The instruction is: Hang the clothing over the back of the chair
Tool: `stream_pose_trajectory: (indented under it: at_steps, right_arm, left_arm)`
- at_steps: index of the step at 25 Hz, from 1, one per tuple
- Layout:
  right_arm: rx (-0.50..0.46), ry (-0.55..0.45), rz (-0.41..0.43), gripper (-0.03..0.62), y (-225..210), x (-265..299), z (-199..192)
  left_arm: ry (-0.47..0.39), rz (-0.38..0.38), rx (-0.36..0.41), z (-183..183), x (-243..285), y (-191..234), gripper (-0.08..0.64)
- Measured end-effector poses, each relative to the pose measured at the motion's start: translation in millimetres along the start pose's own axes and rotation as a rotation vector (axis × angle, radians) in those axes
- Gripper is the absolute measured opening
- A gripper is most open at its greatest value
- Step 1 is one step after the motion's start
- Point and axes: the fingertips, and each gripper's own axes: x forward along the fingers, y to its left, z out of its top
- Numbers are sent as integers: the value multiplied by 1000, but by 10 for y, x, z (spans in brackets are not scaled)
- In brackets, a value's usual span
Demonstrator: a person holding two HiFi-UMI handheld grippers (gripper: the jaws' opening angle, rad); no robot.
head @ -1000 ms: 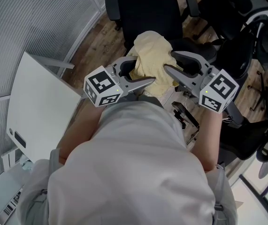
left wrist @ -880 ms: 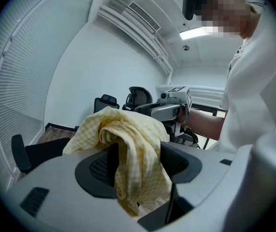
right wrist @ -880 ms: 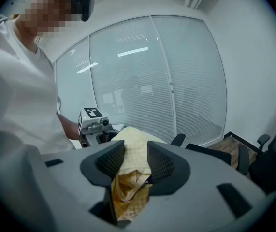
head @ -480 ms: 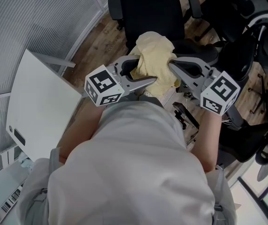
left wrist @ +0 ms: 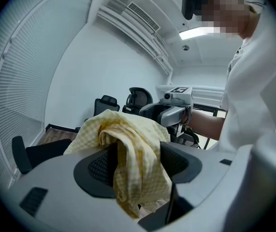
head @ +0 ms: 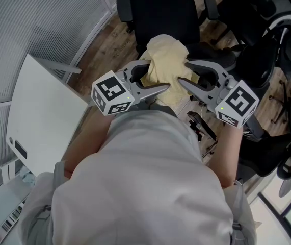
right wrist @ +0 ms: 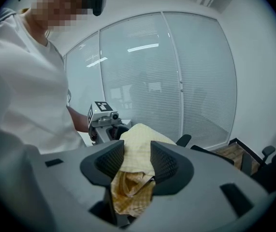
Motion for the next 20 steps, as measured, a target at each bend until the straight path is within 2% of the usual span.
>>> stream_pose_trajectory:
  at_steps: [6,13,16,20]
  right_arm:
    - [-4,11,65,213,116,11,2]
    - [-22,55,45,211,92,127,-121]
    - [-31,66,36,166,76,124,-118]
    - [-12,54,17,54,34,69,-70]
  left_arm:
    - [-5,0,-4,16,10,9,273]
    - [3,-10,5,28,21,-4,273]
    - [-1,-10,6,40,8,-3,273]
    - [-17,0,9,80,5,16,273]
